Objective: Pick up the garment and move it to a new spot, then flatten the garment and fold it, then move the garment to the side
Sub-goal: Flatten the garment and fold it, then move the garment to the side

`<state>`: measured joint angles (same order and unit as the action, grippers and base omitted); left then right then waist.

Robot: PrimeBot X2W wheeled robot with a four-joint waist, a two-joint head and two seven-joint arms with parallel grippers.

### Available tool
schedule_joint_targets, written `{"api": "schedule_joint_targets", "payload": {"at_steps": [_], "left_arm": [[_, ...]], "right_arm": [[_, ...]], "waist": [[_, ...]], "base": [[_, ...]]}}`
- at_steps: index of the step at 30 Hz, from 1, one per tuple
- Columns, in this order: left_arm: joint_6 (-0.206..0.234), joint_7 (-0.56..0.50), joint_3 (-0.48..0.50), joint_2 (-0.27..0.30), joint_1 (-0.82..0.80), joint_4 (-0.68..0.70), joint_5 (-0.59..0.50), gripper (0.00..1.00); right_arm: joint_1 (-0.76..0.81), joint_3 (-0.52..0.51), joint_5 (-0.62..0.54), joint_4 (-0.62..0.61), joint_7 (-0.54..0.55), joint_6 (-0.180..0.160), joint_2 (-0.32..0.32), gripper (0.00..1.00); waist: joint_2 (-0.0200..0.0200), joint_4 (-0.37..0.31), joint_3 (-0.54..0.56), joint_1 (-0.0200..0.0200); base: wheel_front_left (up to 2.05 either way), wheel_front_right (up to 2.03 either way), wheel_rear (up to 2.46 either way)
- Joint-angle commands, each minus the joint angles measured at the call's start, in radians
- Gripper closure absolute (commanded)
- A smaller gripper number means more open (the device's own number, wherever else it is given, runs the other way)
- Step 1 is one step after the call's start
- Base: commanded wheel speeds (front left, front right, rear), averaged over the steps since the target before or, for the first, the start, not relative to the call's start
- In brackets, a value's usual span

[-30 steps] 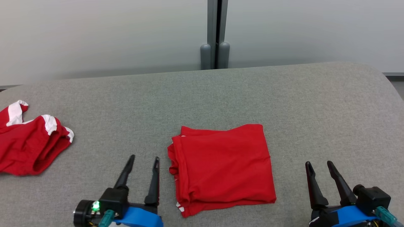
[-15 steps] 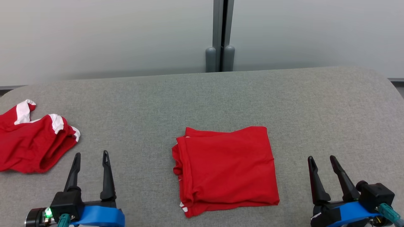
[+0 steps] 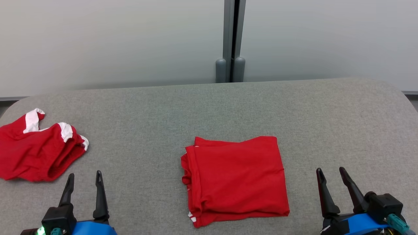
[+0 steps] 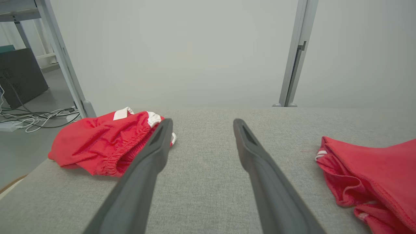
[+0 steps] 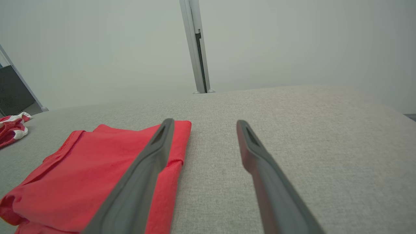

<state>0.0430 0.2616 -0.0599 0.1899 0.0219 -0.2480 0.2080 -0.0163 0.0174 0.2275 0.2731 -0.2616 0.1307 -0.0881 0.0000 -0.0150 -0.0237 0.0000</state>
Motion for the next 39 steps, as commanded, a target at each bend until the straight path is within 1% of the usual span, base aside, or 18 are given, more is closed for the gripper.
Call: {"api": "schedule_joint_targets", "payload": {"at_steps": [1, 8, 17, 39], "left_arm": [[-0.003, 0.005, 0.003, -0.001, 0.013, -0.004, -0.008, 0.0], [-0.018, 0.005, 0.019, -0.015, 0.011, -0.042, -0.017, 0.0], [-0.035, 0.005, 0.038, -0.024, -0.004, -0.056, -0.03, 0.0], [-0.052, 0.005, 0.069, -0.042, -0.012, -0.063, -0.065, 0.0]], "right_arm": [[0.007, -0.001, -0.005, 0.001, -0.005, 0.0, -0.005, 0.0], [0.023, 0.0, -0.023, 0.016, -0.005, 0.0, -0.001, 0.0], [0.016, 0.004, -0.031, 0.026, -0.005, 0.0, -0.005, 0.0], [0.013, 0.005, -0.029, 0.043, -0.005, 0.0, -0.002, 0.0]], "waist": [[0.0, -0.001, 0.004, 0.0], [0.0, 0.003, 0.019, 0.0], [0.0, 0.002, 0.019, 0.0], [0.0, 0.005, 0.019, 0.0]], "base": [[0.0, 0.0, 0.0], [0.0, 0.0, 0.0], [0.0, 0.0, 0.0], [0.0, 0.0, 0.0]]}}
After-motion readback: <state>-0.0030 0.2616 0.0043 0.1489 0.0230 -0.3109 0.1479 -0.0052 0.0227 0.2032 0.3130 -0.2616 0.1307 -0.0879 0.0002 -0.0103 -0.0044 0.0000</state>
